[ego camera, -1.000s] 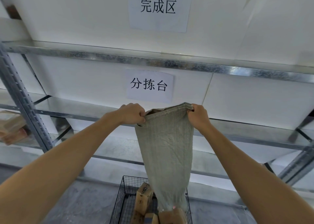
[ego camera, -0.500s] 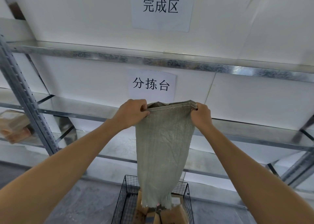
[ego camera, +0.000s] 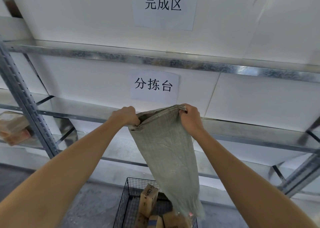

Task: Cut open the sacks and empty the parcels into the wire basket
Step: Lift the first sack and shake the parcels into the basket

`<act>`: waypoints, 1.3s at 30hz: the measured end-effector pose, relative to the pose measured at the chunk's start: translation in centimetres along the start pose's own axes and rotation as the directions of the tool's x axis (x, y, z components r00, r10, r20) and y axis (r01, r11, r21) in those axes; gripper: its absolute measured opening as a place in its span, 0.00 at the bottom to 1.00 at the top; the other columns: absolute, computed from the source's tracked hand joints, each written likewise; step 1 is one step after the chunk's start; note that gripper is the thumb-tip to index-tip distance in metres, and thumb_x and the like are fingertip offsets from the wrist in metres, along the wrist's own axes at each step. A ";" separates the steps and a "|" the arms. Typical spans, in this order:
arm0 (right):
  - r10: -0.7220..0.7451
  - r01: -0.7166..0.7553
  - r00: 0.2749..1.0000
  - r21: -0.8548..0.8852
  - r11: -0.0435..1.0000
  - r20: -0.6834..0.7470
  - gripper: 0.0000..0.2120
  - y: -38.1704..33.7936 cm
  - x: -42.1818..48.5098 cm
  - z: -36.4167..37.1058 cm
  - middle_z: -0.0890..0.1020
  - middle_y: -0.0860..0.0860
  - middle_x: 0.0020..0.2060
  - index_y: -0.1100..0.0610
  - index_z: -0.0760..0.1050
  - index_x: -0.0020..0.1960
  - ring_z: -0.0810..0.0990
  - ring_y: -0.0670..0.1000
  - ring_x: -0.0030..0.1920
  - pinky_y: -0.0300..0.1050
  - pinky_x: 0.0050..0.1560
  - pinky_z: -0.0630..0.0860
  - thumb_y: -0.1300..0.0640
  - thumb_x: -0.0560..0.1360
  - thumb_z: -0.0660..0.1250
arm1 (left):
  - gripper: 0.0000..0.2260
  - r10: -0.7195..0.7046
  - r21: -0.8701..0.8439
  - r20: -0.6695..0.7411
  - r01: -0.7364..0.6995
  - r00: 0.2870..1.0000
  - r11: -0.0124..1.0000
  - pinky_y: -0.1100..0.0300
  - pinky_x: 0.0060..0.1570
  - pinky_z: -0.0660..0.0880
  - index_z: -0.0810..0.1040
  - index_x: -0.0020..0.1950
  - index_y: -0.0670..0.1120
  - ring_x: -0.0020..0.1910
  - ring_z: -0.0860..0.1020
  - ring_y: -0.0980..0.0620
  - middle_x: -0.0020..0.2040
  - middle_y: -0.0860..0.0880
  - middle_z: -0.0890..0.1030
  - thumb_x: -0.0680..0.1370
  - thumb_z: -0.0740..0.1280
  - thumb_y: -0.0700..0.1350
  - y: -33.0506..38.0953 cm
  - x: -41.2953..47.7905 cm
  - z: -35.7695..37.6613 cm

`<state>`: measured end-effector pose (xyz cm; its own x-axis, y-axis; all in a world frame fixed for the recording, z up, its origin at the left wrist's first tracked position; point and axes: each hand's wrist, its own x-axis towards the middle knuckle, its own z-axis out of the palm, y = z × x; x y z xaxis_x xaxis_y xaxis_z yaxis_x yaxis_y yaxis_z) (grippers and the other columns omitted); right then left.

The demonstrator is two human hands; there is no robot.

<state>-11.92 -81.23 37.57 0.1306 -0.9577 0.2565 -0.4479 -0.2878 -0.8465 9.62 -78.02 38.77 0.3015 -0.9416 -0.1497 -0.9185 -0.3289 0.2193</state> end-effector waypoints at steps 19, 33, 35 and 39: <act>0.024 -0.024 1.000 -0.063 0.998 0.009 0.14 1.1 0.4 0.1 0.71 0.50 0.29 0.58 0.72 0.39 0.66 0.47 0.29 0.37 0.27 0.61 0.69 0.77 0.53 | 0.05 -0.104 -0.277 0.181 0.152 0.978 0.949 0.57 0.33 0.79 0.74 0.42 0.35 0.32 0.81 0.44 0.39 0.37 0.82 0.76 0.60 0.35 -0.5 0.6 1.1; 0.070 -0.072 0.997 -0.075 0.995 -0.030 0.10 2.6 0.7 -0.2 0.68 0.51 0.28 0.62 0.69 0.39 0.64 0.48 0.30 0.42 0.30 0.59 0.69 0.76 0.53 | 0.09 0.115 -0.656 0.420 0.214 0.900 0.724 0.55 0.43 0.82 0.77 0.53 0.34 0.41 0.82 0.44 0.46 0.40 0.81 0.77 0.61 0.37 -0.4 1.0 0.9; 0.070 -0.071 0.997 -0.066 0.995 -0.016 0.10 2.6 0.7 0.0 0.67 0.51 0.28 0.61 0.68 0.39 0.64 0.48 0.30 0.42 0.30 0.58 0.69 0.76 0.52 | 0.11 0.060 -0.537 0.251 0.088 0.966 0.839 0.59 0.31 0.80 0.79 0.46 0.36 0.33 0.81 0.46 0.37 0.42 0.81 0.78 0.65 0.45 -0.3 1.4 1.1; 0.069 -0.069 0.998 -0.064 0.996 -0.009 0.11 2.5 0.7 0.4 0.68 0.51 0.28 0.62 0.69 0.38 0.64 0.48 0.29 0.42 0.30 0.58 0.70 0.75 0.52 | 0.13 0.130 0.211 -0.183 -0.090 0.974 0.973 0.59 0.35 0.69 0.72 0.38 0.44 0.34 0.75 0.48 0.32 0.49 0.74 0.77 0.63 0.51 0.5 0.4 1.1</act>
<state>-12.60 -82.58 35.40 0.0913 -0.9752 0.2018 -0.5112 -0.2198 -0.8309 8.97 -78.48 37.73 0.2213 -0.9734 0.0595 -0.9752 -0.2202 0.0237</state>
